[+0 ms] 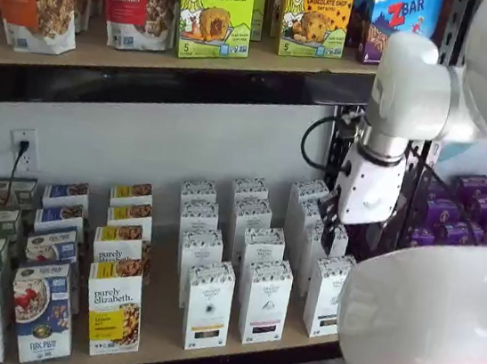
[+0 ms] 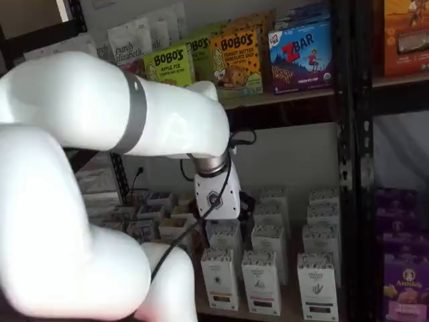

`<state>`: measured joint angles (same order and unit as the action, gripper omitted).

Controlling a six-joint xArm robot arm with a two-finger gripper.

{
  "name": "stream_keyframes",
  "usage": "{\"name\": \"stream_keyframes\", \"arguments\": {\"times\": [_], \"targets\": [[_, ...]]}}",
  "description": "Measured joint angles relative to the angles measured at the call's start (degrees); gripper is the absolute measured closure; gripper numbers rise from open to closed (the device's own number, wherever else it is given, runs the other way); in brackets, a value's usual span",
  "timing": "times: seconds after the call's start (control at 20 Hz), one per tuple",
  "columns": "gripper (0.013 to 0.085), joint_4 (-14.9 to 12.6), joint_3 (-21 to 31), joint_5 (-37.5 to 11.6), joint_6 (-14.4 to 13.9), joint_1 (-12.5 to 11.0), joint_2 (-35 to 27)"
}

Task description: Pick up the white box with a green strip in the middle, on the bottom shelf, the sixth box from the left

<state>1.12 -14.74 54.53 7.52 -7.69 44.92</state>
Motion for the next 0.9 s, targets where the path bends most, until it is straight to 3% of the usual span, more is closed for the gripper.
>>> {"name": "stream_keyframes", "arguments": {"times": [0.4,0.8,0.9], "targets": [[0.013,-0.48,2.88,-12.32,-0.1,0.02,-10.78],[0.013,2.34,5.76,-27.57,1.22,1.48,-20.52],[0.013,1.07,5.5,-30.96,-0.18,1.83,-24.18]]}}
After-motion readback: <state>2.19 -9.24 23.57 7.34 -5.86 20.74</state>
